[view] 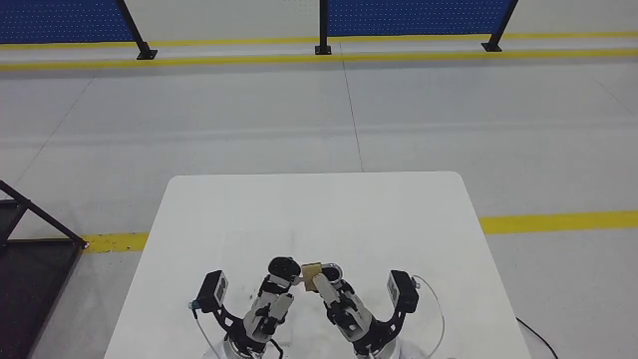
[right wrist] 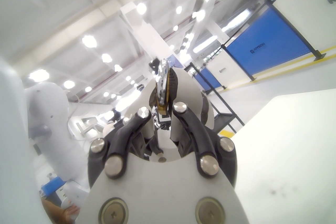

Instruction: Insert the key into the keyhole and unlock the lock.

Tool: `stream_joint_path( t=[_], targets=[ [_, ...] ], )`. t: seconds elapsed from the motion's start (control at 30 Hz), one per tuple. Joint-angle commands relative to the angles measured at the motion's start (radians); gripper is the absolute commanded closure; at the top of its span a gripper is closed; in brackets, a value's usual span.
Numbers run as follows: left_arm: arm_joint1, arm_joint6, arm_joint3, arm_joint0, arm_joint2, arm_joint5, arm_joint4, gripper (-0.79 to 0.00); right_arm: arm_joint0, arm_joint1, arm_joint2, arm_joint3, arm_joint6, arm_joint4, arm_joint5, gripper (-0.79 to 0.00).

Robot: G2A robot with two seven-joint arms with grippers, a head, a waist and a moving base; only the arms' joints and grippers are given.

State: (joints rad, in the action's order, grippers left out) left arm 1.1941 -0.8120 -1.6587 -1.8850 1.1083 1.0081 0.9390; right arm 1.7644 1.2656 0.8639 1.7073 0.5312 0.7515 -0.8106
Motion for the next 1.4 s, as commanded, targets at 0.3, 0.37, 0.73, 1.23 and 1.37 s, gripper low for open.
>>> stream_joint_path(
  t=[0.3, 0.37, 0.73, 1.23, 1.37],
  targets=[
    [-0.002, 0.004, -0.002, -0.013, 0.001, 0.004, 0.010, -0.175, 0.003, -0.001, 0.008, 0.002, -0.019, -0.019, 0.002, 0.000],
    [-0.003, 0.004, 0.000, -0.012, -0.001, 0.004, 0.011, -0.142, 0.003, -0.001, 0.009, 0.002, -0.023, -0.020, 0.002, 0.000],
    [-0.008, 0.004, -0.002, -0.009, -0.008, 0.004, 0.016, -0.040, 0.004, -0.002, 0.010, 0.004, -0.051, -0.030, 0.003, 0.000],
    [-0.007, 0.004, -0.001, -0.010, 0.006, 0.004, 0.065, 0.000, 0.010, -0.004, 0.013, 0.012, -0.085, -0.035, 0.011, 0.000],
    [-0.006, -0.018, -0.007, -0.012, 0.022, -0.018, 0.123, 0.000, 0.009, -0.005, 0.015, 0.014, -0.094, -0.045, 0.011, 0.000]
  ],
)
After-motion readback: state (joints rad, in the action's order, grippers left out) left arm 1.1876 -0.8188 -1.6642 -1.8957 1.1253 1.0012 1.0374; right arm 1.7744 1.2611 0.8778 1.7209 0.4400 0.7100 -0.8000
